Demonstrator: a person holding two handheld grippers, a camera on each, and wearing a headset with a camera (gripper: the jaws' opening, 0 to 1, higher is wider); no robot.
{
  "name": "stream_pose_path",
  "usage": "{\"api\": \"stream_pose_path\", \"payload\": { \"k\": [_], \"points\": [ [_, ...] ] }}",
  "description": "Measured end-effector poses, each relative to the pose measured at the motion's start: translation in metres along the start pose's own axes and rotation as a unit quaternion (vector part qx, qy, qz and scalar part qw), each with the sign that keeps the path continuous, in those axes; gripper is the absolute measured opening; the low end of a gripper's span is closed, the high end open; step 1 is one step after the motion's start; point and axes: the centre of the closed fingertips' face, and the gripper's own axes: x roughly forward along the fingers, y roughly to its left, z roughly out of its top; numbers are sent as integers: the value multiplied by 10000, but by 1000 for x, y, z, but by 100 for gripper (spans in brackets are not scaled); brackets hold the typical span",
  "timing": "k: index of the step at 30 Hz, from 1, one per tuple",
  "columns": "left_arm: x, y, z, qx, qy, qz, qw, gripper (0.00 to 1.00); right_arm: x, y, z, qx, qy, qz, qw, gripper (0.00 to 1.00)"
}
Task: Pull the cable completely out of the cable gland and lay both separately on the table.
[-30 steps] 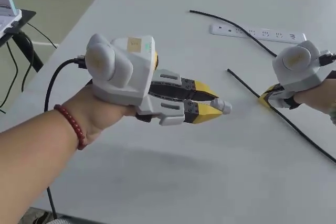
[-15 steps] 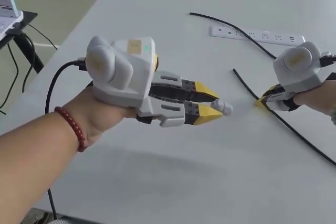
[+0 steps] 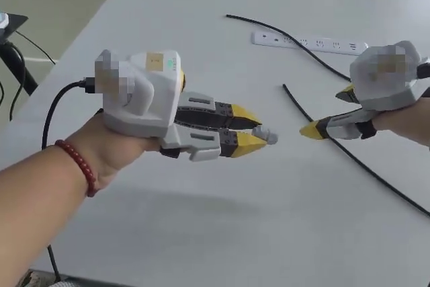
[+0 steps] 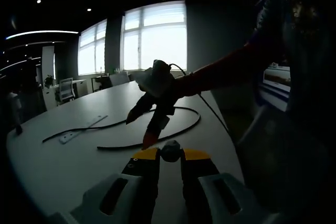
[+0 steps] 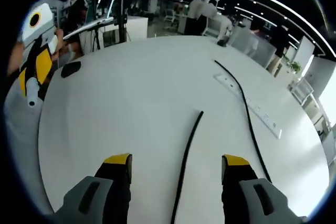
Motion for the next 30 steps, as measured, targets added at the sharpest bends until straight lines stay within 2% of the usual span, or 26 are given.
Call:
{"api": "stream_pose_path", "payload": {
  "k": [8,10,11,13,15,21,24,28,30],
  "points": [
    [-2,0,-4,-11,51,32,10000,16,-35,11,0,32,-328,-186,9993,92],
    [-2,1,-4,-31,46,46,10000,16,-46,15,-2,6,-394,-210,9990,93],
    [-3,2,-4,-23,60,70,10000,16,-52,16,-6,7,-339,-256,9991,92],
    [-3,3,-4,-27,64,91,9999,16,-61,19,-7,-53,-448,-321,9985,91],
    [-4,5,-5,-39,71,139,9999,16,-71,25,-16,16,-382,-343,9987,87],
    [-5,7,-6,-83,61,240,9997,16,-101,44,-39,71,-387,-406,9984,87],
    [-5,6,-6,-78,74,268,9996,16,-123,51,-49,126,-407,-496,9979,87],
    [-5,5,-6,-88,71,295,9995,16,-148,61,-53,281,-572,-562,9964,87],
    [-4,3,-6,-62,81,285,9995,16,-157,63,-55,279,-571,-669,9957,87]
  ]
}}
